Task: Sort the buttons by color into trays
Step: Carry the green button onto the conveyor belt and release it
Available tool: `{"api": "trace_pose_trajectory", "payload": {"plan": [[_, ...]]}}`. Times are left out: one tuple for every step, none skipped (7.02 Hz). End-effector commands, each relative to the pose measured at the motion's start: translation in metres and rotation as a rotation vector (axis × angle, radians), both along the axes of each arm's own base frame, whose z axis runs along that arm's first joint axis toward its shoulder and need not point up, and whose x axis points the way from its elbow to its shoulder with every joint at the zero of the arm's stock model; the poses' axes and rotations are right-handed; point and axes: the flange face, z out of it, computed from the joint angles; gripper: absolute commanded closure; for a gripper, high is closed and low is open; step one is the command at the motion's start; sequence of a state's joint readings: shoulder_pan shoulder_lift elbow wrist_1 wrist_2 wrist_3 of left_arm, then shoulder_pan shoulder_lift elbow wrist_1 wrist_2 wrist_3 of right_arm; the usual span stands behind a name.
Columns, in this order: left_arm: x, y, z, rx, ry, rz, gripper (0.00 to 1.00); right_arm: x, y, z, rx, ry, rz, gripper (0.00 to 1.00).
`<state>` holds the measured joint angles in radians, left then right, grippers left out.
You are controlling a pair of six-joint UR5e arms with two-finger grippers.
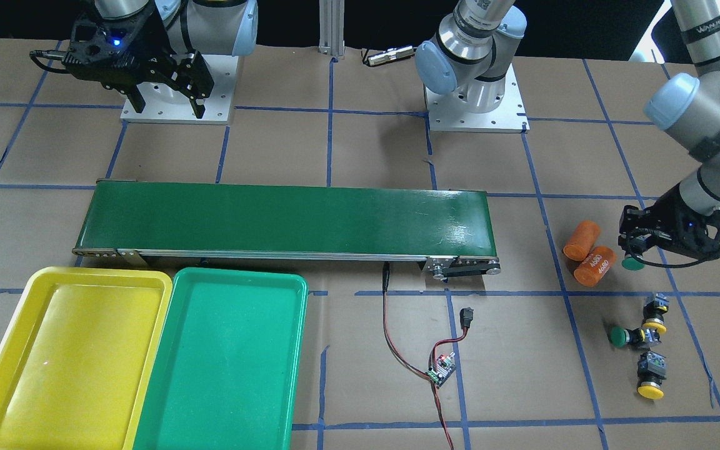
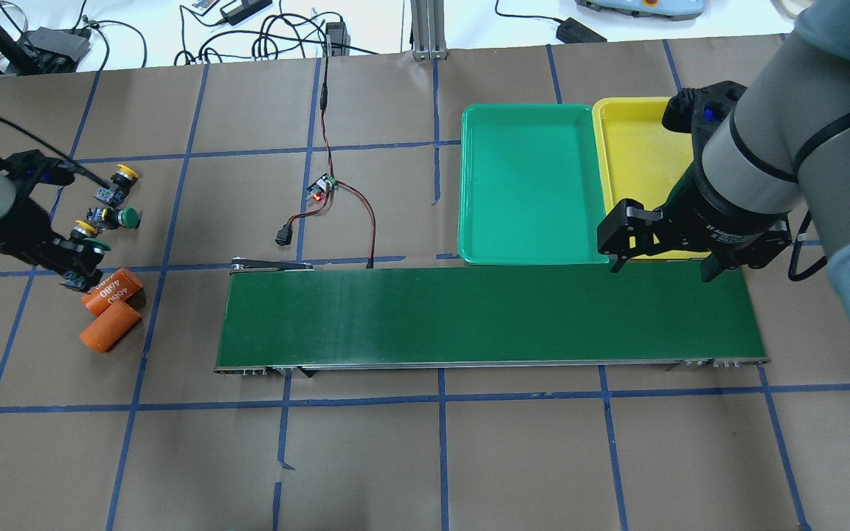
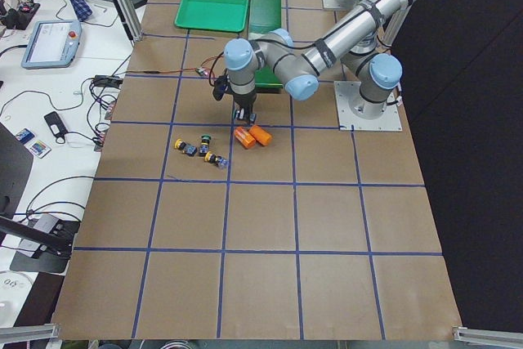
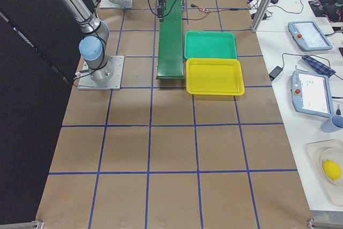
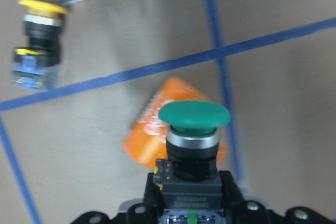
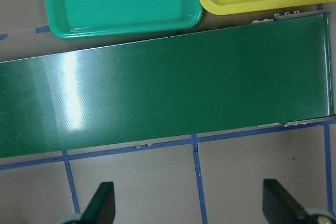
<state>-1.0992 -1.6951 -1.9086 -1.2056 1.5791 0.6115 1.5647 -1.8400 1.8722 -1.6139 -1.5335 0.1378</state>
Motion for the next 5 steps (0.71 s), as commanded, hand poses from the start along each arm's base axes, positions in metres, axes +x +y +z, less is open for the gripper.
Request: {"api": "trace_pose_trajectory", "payload": {"plan": [[-0.128,0.011,0.017,0.024,0.055,0.132,1.0,0.0,0.001,-0.004,0.006,0.002,-0.002,0.0],[-0.162,0.019,0.007,0.051,0.048,0.145,1.0,0.0,0.001,-0.004,0.008,0.002,-0.002,0.0],[-0.192,0.033,-0.005,0.073,0.053,0.121,1.0,0.0,0.001,-0.004,0.008,0.0,-0.002,0.0],[-0.203,0.044,-0.018,0.095,0.051,0.093,1.0,0.0,0.001,-0.004,0.008,0.0,-0.003,0.0],[-0.203,0.037,-0.031,0.087,0.048,0.097,1.0,0.001,0.001,-0.005,0.011,-0.007,-0.003,0.0]]}}
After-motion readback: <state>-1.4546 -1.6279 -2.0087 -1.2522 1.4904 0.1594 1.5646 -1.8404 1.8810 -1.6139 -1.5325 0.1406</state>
